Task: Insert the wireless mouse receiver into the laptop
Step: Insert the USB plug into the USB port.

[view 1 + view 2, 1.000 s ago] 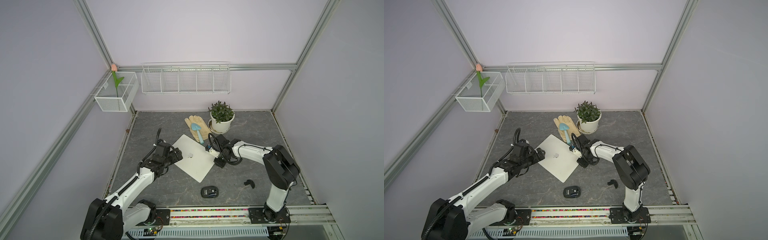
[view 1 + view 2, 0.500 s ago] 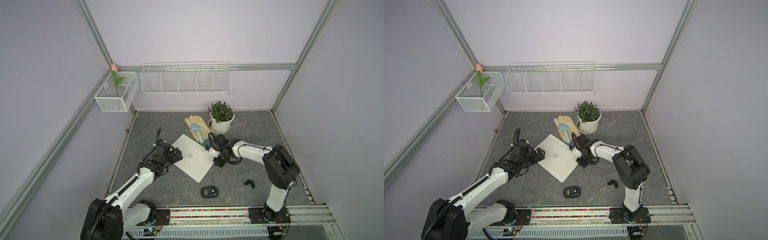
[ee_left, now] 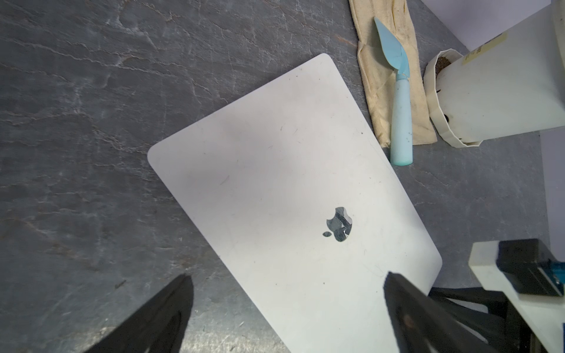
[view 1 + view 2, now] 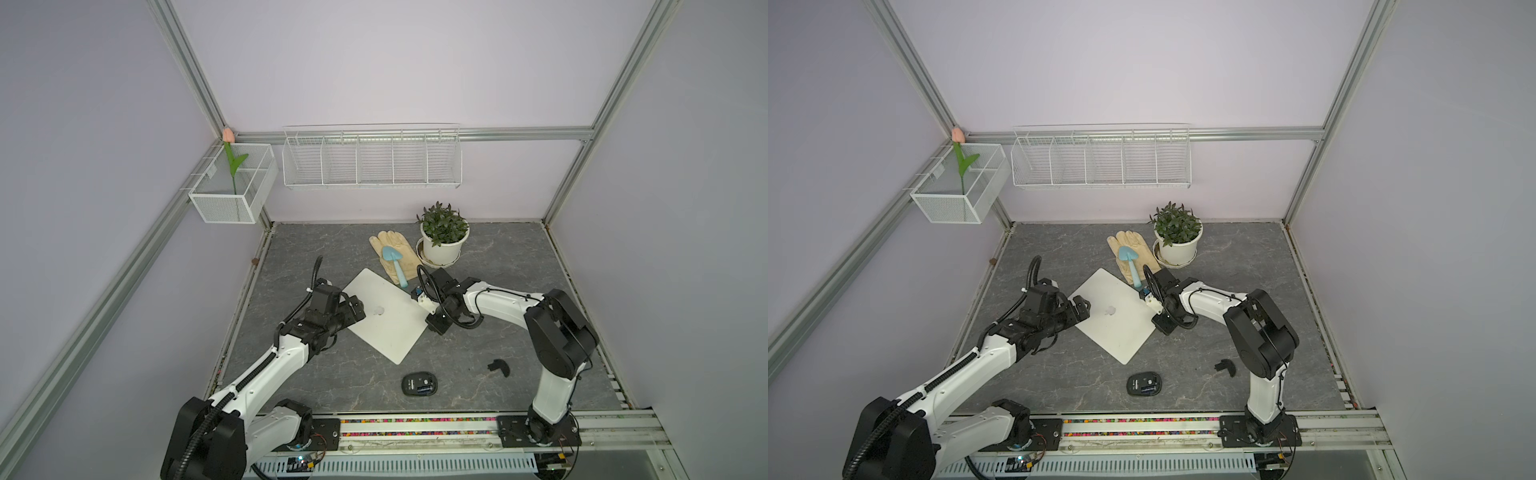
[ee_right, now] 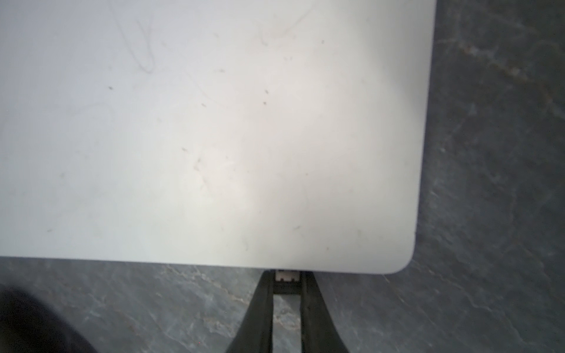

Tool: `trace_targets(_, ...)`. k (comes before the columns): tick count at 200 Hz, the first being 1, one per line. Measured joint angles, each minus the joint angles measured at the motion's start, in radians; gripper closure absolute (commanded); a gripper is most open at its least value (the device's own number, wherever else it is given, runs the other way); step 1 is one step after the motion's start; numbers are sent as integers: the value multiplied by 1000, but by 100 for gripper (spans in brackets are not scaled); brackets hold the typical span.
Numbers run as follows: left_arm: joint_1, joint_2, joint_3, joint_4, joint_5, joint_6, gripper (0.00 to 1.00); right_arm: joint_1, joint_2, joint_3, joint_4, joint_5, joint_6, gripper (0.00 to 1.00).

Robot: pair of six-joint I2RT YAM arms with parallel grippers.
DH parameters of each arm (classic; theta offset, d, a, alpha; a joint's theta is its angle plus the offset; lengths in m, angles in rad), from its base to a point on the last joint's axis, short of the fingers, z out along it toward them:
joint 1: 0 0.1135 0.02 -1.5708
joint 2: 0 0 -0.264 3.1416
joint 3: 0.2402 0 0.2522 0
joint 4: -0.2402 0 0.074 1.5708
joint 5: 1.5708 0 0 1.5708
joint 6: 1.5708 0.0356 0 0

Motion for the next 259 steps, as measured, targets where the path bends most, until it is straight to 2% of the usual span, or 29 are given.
trace_targets(178, 0, 1, 0, 0, 0, 3, 1, 0, 10, 5, 48, -5, 49, 82)
trace_targets(259, 0, 1, -1, 0, 0, 3, 1, 0, 25, 5, 133, -23, 106, 77)
